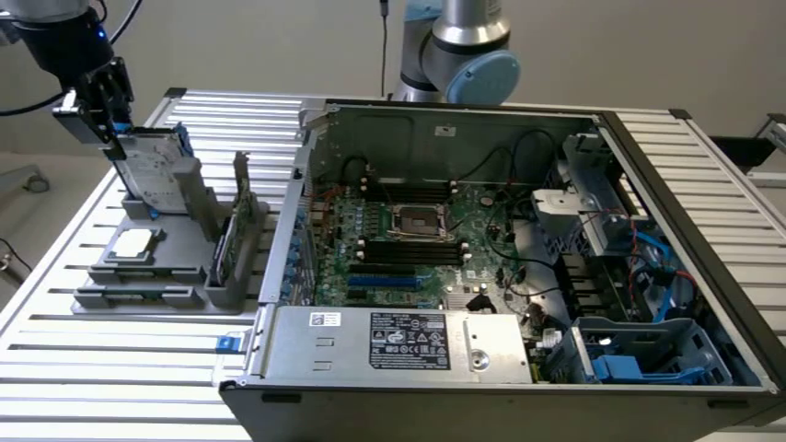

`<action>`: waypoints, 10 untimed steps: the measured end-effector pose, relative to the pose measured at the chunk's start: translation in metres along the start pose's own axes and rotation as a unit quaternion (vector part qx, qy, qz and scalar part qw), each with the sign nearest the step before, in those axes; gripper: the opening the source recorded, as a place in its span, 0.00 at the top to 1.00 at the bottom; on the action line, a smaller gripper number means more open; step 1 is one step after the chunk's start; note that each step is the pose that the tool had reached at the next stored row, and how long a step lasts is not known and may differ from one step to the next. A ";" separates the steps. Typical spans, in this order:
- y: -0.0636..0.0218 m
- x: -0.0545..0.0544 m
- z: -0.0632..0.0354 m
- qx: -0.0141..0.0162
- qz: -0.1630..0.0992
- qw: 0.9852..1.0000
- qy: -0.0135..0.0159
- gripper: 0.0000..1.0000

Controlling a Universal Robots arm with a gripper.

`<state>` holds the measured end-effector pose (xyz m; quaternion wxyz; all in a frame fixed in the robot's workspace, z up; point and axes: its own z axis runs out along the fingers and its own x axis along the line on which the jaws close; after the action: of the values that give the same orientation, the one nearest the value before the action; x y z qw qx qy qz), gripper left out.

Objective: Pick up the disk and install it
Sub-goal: 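Pick up the disk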

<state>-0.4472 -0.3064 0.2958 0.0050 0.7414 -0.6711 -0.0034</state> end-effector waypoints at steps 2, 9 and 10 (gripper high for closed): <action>0.0001 0.000 0.0035 0.001 0.000 1.000 0.000 0.46; 0.0011 0.000 0.0158 0.009 0.000 1.000 0.001 0.46; 0.0014 0.000 0.0174 0.012 0.000 1.000 0.001 0.46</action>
<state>-0.4489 -0.3064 0.2785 -0.0027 0.7413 -0.6711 0.0052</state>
